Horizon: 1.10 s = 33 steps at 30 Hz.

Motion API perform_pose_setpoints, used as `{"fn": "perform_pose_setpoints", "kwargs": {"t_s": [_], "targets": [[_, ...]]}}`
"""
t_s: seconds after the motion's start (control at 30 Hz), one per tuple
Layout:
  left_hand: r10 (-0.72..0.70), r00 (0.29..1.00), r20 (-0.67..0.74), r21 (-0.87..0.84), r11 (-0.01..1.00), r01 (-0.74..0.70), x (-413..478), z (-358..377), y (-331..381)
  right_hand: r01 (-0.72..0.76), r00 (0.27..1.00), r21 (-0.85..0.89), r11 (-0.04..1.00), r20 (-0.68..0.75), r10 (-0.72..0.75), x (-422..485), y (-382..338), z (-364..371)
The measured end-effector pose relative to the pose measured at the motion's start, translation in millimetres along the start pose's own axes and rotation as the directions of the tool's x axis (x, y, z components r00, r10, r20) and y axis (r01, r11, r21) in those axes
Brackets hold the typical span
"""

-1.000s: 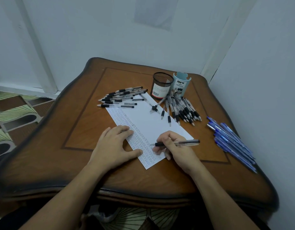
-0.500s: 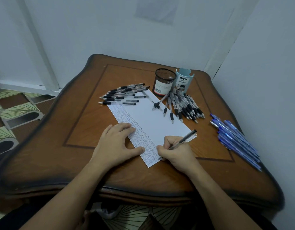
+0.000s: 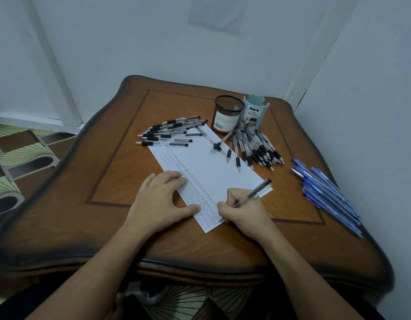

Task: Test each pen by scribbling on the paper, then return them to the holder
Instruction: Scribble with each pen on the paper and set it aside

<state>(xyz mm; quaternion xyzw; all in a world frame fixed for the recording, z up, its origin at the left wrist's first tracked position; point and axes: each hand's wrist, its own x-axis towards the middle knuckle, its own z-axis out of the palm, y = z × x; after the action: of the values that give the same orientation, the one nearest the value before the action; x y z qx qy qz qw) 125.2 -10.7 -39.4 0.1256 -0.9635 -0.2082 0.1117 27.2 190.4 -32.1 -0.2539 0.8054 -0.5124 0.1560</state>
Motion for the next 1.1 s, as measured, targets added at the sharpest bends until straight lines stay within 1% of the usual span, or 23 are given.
{"fn": "perform_pose_setpoints", "kwargs": {"t_s": [0.1, 0.27, 0.37, 0.67, 0.83, 0.93, 1.1], "targets": [[0.000, 1.000, 0.000, -0.003, 1.000, 0.000, -0.7, -0.3, 0.4, 0.013, 1.000, 0.015, 1.000, -0.011, -0.013, 0.9, 1.4, -1.3], [0.001, 1.000, -0.003, 0.001, 1.000, -0.001, 0.2, 0.0, 0.3, 0.020, 1.000, -0.011, 1.000, 0.005, -0.020, -0.6, 0.6, 0.5], [0.001, 1.000, -0.002, -0.006, 1.000, -0.001, -0.2, -0.6, 0.8, 0.017, 1.000, 0.012, 1.000, -0.005, -0.017, -0.5, 0.3, -1.4], [-0.007, 1.000, 0.013, 0.004, 1.000, 0.007, 0.5, -1.7, 1.1, 0.039, 0.999, -0.021, 0.999, -0.006, -0.040, -0.4, 0.0, -0.4], [-0.004, 1.000, 0.014, 0.007, 1.000, 0.004, 0.8, -0.9, 0.7, 0.036, 0.999, -0.006, 0.999, 0.019, -0.036, 0.0, 1.1, -2.3], [-0.008, 1.000, 0.014, 0.002, 1.000, 0.008, 0.2, -1.2, 1.0, 0.036, 0.999, 0.037, 0.999, -0.007, -0.036, 1.0, 2.3, -2.3], [-0.005, 1.000, 0.019, 0.001, 1.000, 0.005, 0.3, -1.9, 1.0, 0.045, 0.999, -0.013, 0.999, 0.005, -0.044, -0.3, 1.7, -2.1]]}}
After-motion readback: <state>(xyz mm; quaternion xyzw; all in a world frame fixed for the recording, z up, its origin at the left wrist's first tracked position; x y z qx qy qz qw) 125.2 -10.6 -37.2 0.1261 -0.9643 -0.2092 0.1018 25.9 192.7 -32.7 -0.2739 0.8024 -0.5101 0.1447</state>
